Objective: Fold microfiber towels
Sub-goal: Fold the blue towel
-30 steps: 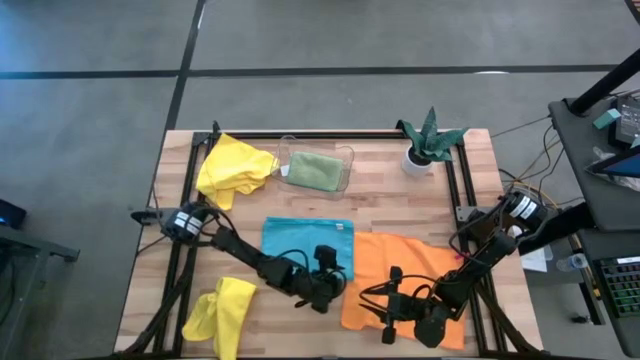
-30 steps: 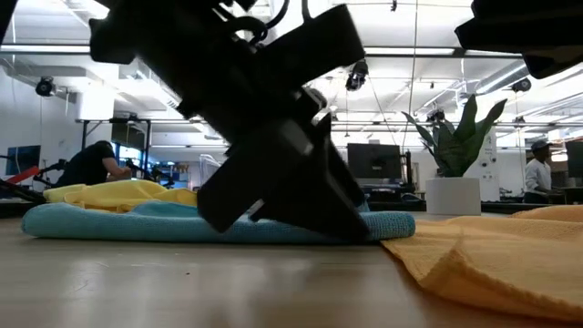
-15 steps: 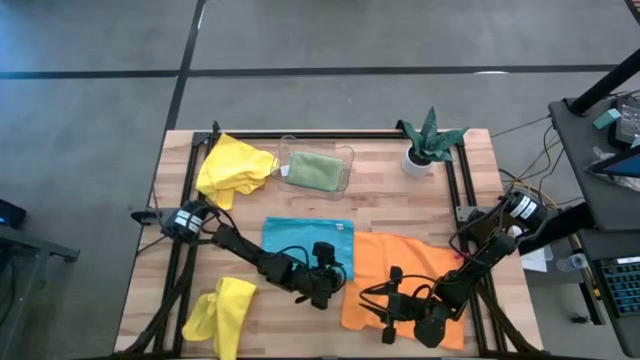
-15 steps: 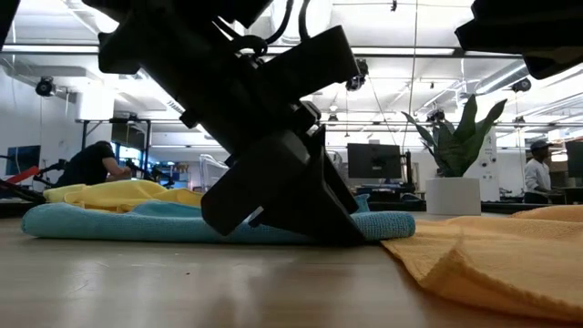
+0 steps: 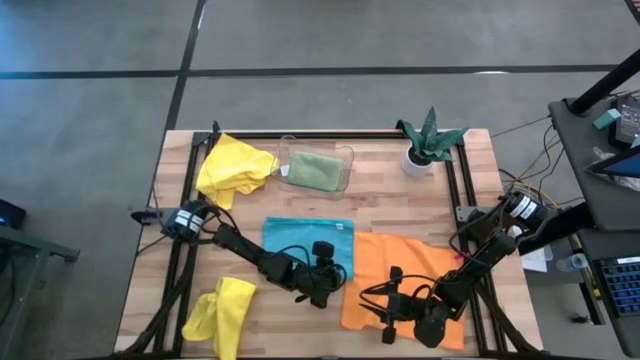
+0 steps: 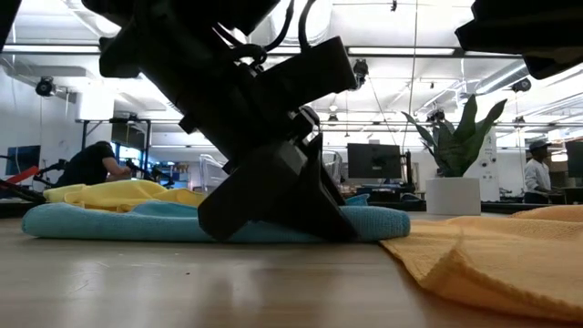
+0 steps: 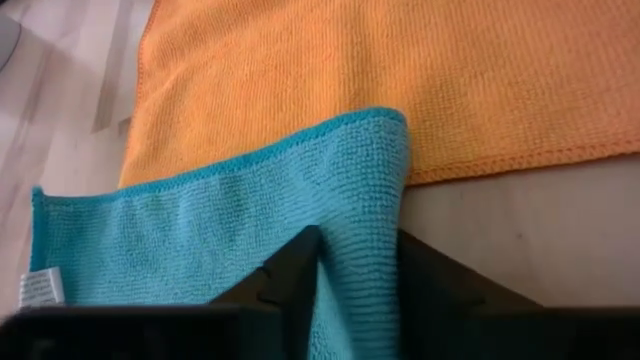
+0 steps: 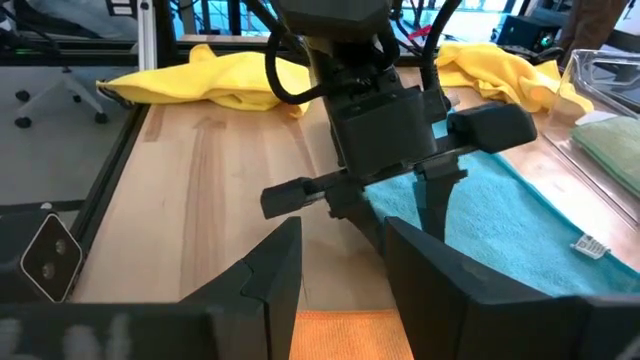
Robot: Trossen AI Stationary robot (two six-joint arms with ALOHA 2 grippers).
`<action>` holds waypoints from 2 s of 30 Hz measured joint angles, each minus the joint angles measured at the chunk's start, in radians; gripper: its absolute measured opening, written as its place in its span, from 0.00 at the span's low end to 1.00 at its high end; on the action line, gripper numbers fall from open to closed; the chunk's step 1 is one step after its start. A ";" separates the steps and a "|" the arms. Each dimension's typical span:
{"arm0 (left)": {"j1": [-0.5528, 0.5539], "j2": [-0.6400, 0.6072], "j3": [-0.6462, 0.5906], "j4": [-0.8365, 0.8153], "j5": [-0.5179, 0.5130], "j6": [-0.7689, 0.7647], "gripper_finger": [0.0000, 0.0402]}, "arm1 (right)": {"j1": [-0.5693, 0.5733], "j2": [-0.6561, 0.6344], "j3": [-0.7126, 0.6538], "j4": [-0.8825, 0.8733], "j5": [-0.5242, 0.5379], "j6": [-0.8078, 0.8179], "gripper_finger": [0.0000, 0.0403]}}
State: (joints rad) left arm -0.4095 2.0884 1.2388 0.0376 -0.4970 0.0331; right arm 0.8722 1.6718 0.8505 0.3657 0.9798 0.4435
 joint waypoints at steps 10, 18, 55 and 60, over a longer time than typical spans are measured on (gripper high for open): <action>0.009 0.000 -0.002 0.004 0.001 -0.001 0.01 | -0.008 0.000 0.000 -0.100 0.001 -0.017 0.33; 0.011 -0.057 -0.007 -0.004 0.081 -0.030 0.00 | -0.048 0.000 0.000 -0.192 -0.003 -0.107 0.34; -0.051 -0.355 -0.394 0.374 0.333 -0.153 0.00 | -0.159 0.117 0.000 -0.247 -0.139 -0.156 0.74; -0.058 -0.372 -0.395 0.375 0.347 -0.150 0.00 | -0.157 0.118 0.000 -0.245 -0.145 -0.227 0.73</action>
State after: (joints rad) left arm -0.4671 1.7159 0.8440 0.4121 -0.1496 -0.1169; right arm 0.7151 1.7901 0.8509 0.1208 0.8349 0.2169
